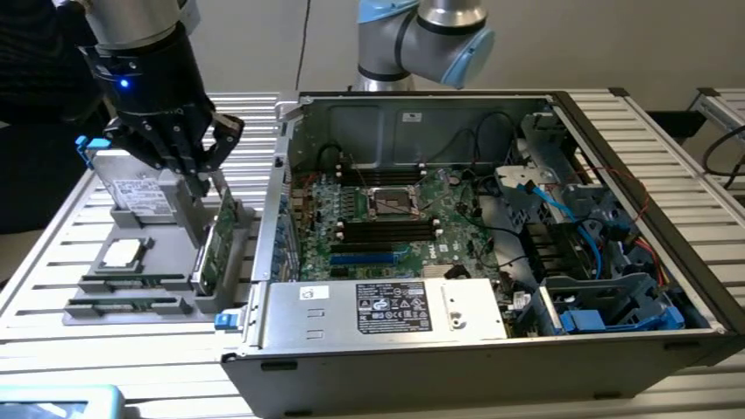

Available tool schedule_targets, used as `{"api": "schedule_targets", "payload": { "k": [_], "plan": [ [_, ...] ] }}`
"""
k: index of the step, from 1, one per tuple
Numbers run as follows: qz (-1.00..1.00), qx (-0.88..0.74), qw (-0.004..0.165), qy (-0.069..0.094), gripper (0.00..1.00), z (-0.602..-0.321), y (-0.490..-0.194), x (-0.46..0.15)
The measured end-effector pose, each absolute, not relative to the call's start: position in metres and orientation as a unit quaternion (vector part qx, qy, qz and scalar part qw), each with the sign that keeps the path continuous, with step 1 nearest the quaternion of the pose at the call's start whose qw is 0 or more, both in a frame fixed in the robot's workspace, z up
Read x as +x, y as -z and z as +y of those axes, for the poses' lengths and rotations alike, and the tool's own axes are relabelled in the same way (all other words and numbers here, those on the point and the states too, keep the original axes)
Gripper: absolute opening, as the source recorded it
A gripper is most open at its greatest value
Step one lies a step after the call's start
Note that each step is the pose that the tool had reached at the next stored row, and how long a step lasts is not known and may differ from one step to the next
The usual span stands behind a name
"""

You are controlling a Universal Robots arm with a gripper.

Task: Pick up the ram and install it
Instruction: 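Reach for the ram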

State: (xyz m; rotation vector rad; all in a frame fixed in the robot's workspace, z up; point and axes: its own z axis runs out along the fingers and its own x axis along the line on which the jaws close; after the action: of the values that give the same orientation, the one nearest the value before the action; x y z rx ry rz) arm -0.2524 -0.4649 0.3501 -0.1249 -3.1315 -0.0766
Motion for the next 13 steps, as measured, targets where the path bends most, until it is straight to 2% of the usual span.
{"api": "schedule_targets", "payload": {
  "k": [13],
  "plan": [
    [-0.999,-0.04,0.013,0.024,0.11,-0.48,-0.338,-0.291]
  ]
}}
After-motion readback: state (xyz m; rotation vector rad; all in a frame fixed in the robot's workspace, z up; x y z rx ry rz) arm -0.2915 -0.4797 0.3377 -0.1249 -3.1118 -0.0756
